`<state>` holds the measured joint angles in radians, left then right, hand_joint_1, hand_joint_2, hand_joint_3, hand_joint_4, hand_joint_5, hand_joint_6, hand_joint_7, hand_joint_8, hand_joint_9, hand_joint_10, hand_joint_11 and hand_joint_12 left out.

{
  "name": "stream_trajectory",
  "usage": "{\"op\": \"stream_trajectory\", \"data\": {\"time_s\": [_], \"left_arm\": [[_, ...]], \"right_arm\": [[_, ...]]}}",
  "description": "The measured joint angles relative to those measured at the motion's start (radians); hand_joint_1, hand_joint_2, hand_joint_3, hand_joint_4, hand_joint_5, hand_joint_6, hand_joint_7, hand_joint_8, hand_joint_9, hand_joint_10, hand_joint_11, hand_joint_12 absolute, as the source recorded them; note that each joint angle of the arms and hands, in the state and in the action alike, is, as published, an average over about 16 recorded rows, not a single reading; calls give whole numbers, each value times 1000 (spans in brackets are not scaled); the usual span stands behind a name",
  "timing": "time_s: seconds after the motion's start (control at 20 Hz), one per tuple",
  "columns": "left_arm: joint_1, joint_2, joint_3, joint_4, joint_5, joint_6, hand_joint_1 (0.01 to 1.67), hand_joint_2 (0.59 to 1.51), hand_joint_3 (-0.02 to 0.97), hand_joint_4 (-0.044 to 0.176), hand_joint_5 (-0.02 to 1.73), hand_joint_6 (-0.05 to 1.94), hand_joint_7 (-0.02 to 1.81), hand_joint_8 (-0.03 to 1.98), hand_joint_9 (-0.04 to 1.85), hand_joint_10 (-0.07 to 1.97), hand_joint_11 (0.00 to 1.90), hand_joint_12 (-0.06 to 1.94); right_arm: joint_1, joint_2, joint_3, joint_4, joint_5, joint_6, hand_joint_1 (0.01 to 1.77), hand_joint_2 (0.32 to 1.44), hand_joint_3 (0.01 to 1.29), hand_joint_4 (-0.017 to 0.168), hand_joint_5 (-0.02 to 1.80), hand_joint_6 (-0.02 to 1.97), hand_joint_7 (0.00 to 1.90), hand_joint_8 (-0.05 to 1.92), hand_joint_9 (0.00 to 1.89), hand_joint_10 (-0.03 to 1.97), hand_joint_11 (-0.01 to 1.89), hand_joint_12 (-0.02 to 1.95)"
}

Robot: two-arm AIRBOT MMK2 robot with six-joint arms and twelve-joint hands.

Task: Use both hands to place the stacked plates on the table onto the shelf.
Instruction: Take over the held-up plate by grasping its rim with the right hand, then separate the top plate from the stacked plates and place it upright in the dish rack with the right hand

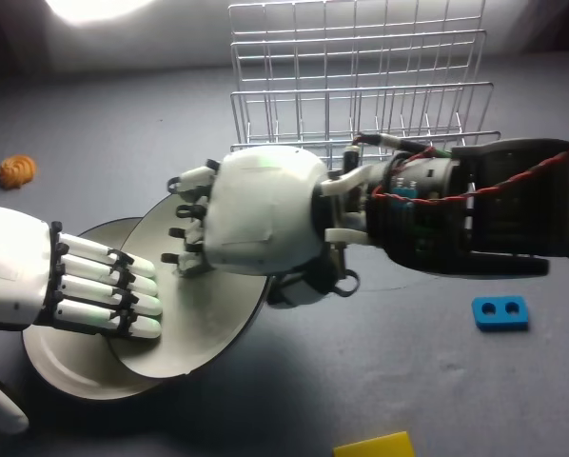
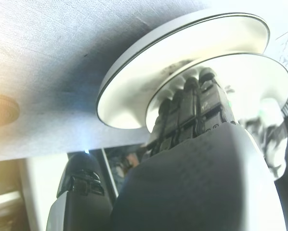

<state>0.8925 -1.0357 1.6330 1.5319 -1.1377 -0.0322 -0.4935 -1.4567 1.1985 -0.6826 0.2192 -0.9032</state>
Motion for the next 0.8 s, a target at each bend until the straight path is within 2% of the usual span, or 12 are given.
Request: {"op": "stream_trajectory", "data": {"time_s": [0.2, 0.45, 0.6, 0.8], "left_arm": [[-1, -1, 2, -3, -1, -4, 16, 1150, 16, -5, 3, -10, -11, -14, 17, 0, 14, -4], [-14, 1, 7, -11, -1, -14, 16, 1154, 16, -4, 2, -5, -7, -13, 20, 6, 14, -5], [-27, 11, 11, -20, -1, -22, 16, 1156, 17, -4, 5, 0, -2, -12, 21, 7, 14, -5], [-48, 32, 14, -31, -3, -35, 17, 1157, 16, -3, 10, 8, 6, -11, 22, 7, 14, -5]], "right_arm": [[0, -29, 36, -2, 19, -8, 1044, 976, 19, -4, 659, 161, 743, 131, 822, 62, 491, 1042], [4, -42, 47, -4, 40, -11, 1025, 962, 17, -8, 780, 354, 886, 333, 1050, 94, 773, 964], [6, -43, 43, -4, 47, -10, 1038, 944, 16, -10, 813, 485, 938, 471, 1139, 198, 912, 930], [11, -42, 31, 1, 45, -8, 1075, 930, 16, -10, 819, 630, 959, 640, 1177, 395, 1004, 913]]}}
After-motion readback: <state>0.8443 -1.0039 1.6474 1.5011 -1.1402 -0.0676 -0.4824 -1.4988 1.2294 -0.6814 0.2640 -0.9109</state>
